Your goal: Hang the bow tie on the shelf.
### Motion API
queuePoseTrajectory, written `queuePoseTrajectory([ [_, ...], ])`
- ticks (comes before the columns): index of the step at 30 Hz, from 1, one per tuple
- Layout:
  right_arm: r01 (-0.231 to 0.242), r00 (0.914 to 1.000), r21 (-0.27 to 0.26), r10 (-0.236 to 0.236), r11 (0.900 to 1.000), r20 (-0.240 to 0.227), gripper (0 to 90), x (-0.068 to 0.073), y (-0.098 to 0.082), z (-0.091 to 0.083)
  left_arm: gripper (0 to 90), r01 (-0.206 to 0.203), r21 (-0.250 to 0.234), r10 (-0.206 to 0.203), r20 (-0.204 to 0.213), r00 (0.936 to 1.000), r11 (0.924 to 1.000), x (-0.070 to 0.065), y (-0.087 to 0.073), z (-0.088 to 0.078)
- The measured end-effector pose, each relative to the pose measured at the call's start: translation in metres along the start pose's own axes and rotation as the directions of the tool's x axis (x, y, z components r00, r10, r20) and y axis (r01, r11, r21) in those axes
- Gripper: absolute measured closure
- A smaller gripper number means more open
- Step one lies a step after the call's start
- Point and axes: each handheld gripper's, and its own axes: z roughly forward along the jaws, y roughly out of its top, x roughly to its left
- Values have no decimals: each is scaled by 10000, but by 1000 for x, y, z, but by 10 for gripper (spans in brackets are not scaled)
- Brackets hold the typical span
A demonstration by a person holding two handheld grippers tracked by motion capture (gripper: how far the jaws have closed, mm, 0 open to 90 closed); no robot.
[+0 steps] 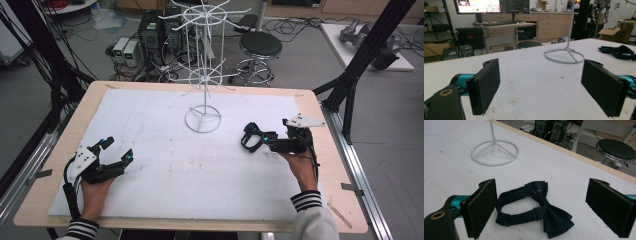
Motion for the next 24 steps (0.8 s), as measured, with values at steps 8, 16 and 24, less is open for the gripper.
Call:
queuePoseTrajectory([
  [8,62,9997,389,-54,9992,-227,94,-6,7,15,162,37,-11,-37,-14,10000,10000,0,0,0],
  [16,51,9994,708,-27,9975,-343,94,-11,8,23,162,-32,11,32,4,10000,10000,0,0,0],
  [24,3,9985,1206,63,9927,-552,94,-18,12,33,162,-58,6,58,-7,10000,10000,0,0,0],
])
